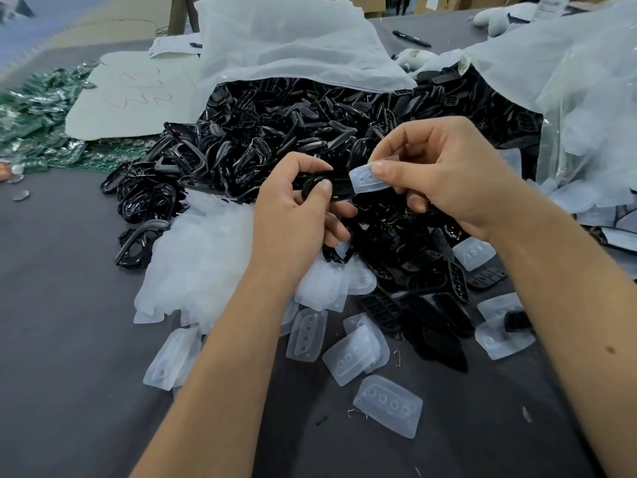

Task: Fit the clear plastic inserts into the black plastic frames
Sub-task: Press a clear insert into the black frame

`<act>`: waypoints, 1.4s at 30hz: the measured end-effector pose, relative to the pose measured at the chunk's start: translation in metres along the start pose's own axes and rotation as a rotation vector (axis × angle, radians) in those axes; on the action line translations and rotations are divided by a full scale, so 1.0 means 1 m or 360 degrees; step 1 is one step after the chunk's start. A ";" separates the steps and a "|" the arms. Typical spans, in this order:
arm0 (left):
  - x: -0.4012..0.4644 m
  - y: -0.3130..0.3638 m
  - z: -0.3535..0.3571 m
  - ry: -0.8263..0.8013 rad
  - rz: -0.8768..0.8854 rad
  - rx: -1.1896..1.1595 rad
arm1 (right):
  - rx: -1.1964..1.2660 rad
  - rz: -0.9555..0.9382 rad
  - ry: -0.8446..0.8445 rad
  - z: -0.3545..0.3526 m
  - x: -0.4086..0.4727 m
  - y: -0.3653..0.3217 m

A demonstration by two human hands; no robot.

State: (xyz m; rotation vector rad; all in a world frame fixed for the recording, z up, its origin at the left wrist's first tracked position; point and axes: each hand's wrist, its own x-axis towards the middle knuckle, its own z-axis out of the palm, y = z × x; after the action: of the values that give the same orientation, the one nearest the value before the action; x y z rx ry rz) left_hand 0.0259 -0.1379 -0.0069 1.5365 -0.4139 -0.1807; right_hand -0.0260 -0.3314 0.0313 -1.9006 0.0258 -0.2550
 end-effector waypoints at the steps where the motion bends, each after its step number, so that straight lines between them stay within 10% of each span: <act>1: 0.000 0.000 0.000 0.0001 -0.0001 0.0002 | -0.0035 -0.0009 0.0025 0.001 0.000 0.000; 42: -0.003 0.004 0.003 -0.0054 0.0007 0.0043 | -0.0495 -0.0008 0.0491 0.042 0.004 -0.005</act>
State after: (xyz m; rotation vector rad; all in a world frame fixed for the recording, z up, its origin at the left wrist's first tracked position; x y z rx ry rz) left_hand 0.0211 -0.1392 -0.0039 1.5608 -0.4484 -0.1984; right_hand -0.0151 -0.2909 0.0234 -2.1516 0.2823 -0.5732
